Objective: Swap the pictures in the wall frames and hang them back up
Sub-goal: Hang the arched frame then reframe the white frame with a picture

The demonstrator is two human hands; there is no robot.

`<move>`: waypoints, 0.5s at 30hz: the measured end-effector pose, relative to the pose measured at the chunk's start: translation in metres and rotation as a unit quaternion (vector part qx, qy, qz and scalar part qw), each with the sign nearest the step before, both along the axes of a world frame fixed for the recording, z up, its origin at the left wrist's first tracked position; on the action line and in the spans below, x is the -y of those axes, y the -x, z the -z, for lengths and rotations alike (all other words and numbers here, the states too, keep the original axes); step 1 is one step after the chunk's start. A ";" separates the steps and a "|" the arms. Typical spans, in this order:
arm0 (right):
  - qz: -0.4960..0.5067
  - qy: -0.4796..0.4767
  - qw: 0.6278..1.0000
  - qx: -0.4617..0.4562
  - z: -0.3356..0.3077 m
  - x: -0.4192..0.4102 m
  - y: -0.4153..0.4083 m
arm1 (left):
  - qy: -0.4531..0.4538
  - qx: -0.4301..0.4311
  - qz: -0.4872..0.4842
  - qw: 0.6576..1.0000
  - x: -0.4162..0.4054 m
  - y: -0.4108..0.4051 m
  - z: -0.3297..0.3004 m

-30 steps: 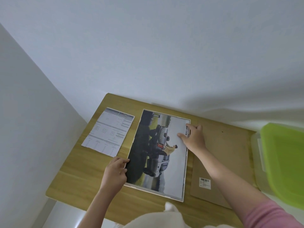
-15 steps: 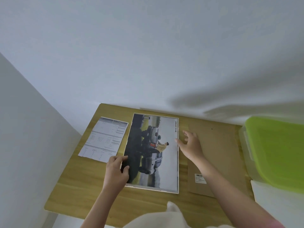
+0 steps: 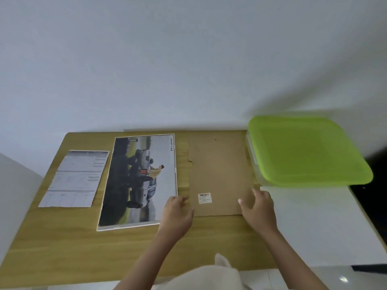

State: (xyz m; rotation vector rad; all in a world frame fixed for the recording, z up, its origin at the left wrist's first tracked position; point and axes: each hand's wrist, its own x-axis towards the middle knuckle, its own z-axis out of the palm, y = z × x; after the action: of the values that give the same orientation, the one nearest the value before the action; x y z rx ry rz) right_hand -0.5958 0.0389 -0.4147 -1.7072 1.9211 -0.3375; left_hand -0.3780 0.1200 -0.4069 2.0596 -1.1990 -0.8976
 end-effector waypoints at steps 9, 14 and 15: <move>-0.037 -0.066 0.997 0.004 0.006 0.012 0.020 | -0.110 0.061 -0.028 0.992 0.019 0.045 0.006; -0.026 -0.091 0.993 0.077 0.009 0.024 0.030 | -0.082 -0.015 -0.072 0.994 0.023 0.032 0.002; -0.026 -0.086 0.992 0.091 0.010 0.024 0.032 | -0.076 -0.018 -0.074 0.994 0.022 0.029 0.001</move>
State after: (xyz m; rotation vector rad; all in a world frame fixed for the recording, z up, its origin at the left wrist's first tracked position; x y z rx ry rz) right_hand -0.6274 0.0154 -0.4242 -1.5559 1.7205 -0.2884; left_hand -0.4073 0.0976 -0.4080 2.2095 -0.9708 -0.9777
